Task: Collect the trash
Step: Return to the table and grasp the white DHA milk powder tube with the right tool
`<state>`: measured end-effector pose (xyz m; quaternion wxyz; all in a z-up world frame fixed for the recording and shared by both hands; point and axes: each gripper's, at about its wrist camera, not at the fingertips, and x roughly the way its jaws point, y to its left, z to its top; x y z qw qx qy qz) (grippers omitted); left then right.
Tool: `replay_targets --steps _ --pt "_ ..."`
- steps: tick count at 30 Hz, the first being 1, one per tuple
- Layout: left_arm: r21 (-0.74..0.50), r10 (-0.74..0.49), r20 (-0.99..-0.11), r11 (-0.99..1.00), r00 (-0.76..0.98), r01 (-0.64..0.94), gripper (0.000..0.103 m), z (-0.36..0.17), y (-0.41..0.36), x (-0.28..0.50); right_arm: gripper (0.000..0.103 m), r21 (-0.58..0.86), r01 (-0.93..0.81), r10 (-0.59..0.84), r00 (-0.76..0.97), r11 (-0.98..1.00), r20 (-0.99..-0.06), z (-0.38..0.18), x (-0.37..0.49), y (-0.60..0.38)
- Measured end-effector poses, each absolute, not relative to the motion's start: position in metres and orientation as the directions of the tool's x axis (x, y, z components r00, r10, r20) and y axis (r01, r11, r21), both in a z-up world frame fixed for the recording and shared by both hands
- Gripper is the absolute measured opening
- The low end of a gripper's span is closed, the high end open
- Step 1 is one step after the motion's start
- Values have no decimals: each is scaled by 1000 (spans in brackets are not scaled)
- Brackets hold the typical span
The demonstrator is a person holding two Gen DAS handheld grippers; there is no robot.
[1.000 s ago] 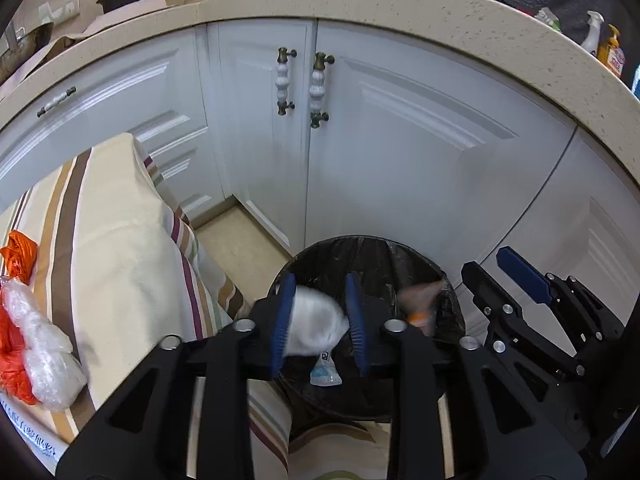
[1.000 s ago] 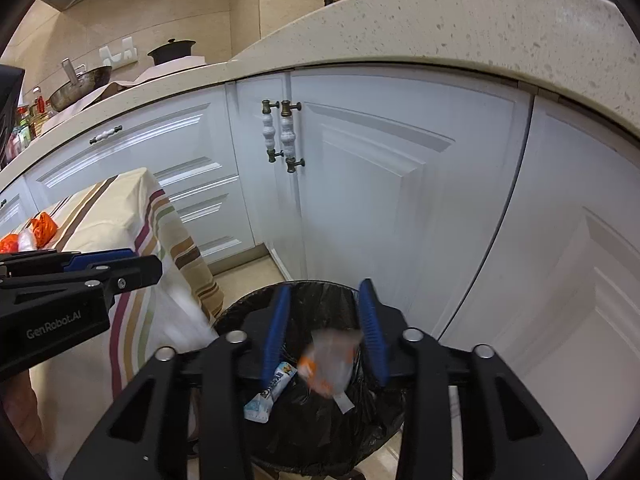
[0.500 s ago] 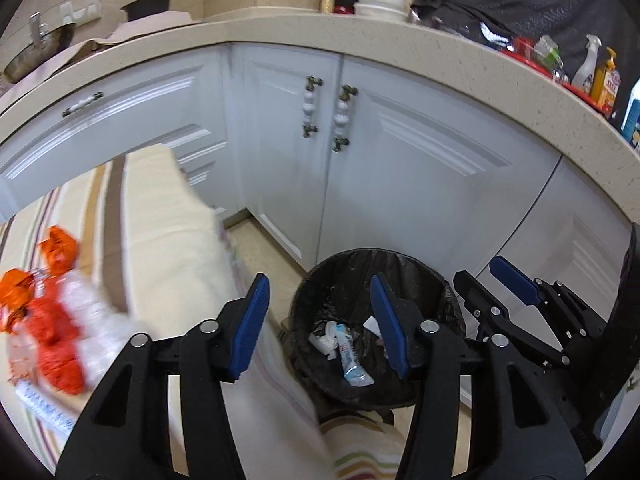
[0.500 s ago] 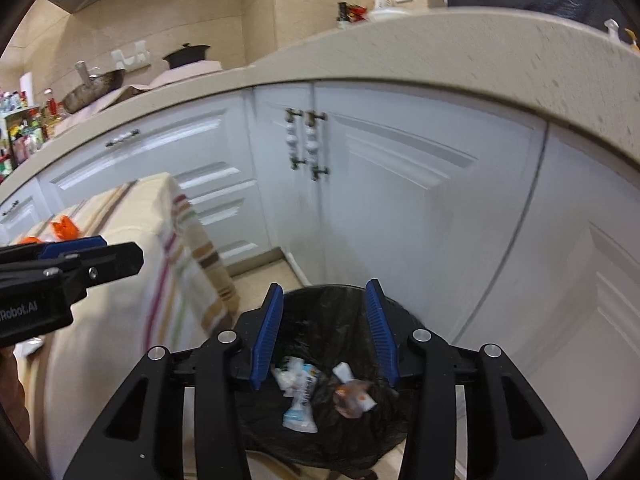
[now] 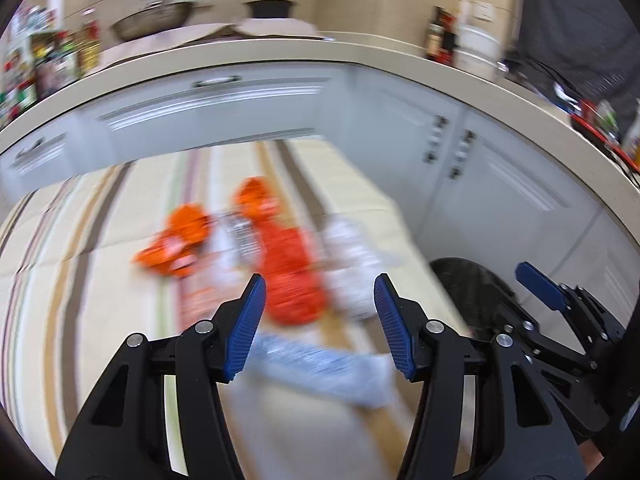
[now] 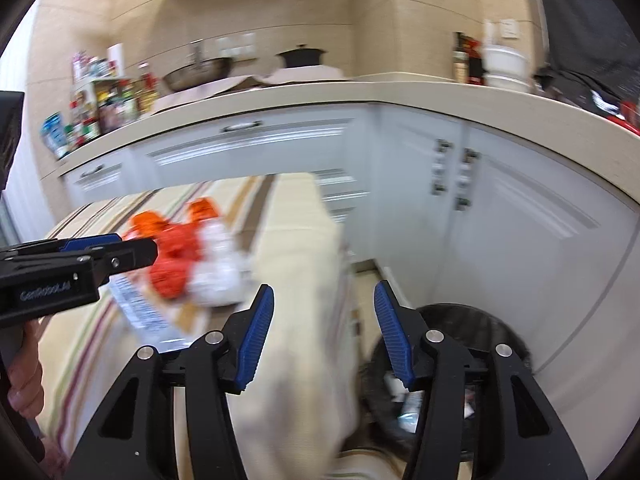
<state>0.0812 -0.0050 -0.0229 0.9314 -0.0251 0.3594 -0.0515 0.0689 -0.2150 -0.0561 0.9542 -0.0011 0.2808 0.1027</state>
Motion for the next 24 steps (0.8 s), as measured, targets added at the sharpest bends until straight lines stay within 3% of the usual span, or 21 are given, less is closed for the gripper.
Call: replay_targets --steps 12,16,24 --pt "-99 33 -699 985 714 -142 55 -44 106 35 62 48 -354 310 735 934 -603 -74 63 -142" --pt "-107 57 -709 977 703 -187 55 -51 127 29 68 44 -374 314 704 927 -637 -79 69 -133" --pt "-119 61 -723 970 688 -212 55 -62 139 26 68 43 -434 333 620 900 -710 -88 78 -118"
